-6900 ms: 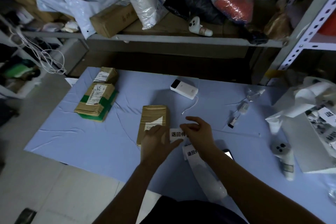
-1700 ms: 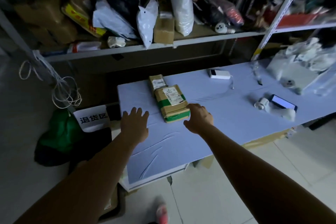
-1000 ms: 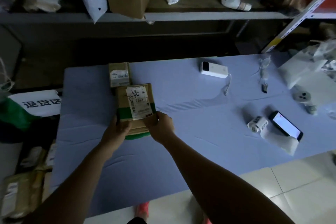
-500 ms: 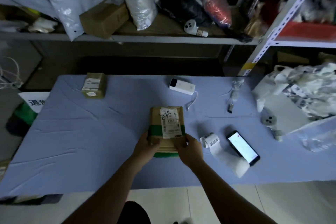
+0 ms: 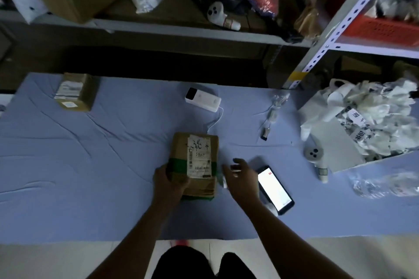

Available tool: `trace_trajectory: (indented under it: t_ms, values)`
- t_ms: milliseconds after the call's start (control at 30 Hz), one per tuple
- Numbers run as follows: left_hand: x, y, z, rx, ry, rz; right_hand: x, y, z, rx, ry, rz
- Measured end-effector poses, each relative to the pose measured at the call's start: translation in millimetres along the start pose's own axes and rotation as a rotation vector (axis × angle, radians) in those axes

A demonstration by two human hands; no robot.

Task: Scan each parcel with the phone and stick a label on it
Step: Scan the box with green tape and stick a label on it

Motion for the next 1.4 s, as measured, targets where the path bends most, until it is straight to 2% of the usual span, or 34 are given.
trace_trajectory:
  t_ms: [67, 200, 267, 367, 500, 633, 833, 967, 1100, 1267, 1400]
  values:
    - [3, 3, -2, -0.024, 0.022, -0.022, -25, 16, -25, -0.02, 0.01, 0.148]
    - [14, 13, -1, 0.01, 0.067, -0.062, -62, 65, -53, 0.01, -0.188, 0.593]
    - [21, 21, 6, 0.056, 0.125, -0.095, -70, 92, -54, 0.036, -0.266, 0.703]
    - [28, 21, 14, 0.042, 0.204, -0.198, -81, 119, -49, 0.051, -0.262, 0.641]
    - [42, 24, 32, 0.036, 0.351, -0.261, -87, 135, -45, -0.091, -0.312, 0.633]
    - [60, 32, 57, 0.0, 0.528, -0.326, -92, 139, -51, -0.093, -0.333, 0.567]
    - [43, 35, 75, -0.02, 0.54, -0.402, -85, 124, -69, -0.146, -0.35, 0.155]
    - [27, 34, 80, 0.004, 0.559, -0.431, -92, 80, -75, -0.347, -0.457, -0.021]
    - [18, 34, 75, 0.017, 0.526, -0.427, -99, 49, -64, -0.455, -0.581, 0.121]
    - [12, 35, 66, 0.058, 0.514, -0.394, -108, 38, -55, -0.595, -0.569, 0.458]
    - [10, 37, 63, 0.061, 0.502, -0.388, -120, 36, -56, -0.653, -0.518, 0.578]
Point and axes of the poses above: each hand's wrist, its own z-axis away from the middle knuckle, its own x-axis out of the palm, y = z × x, the point moved 1 cm from there along -z, towards the middle knuckle, and after that the axes turned 6 degrees about -x, right-handed, at the moved point
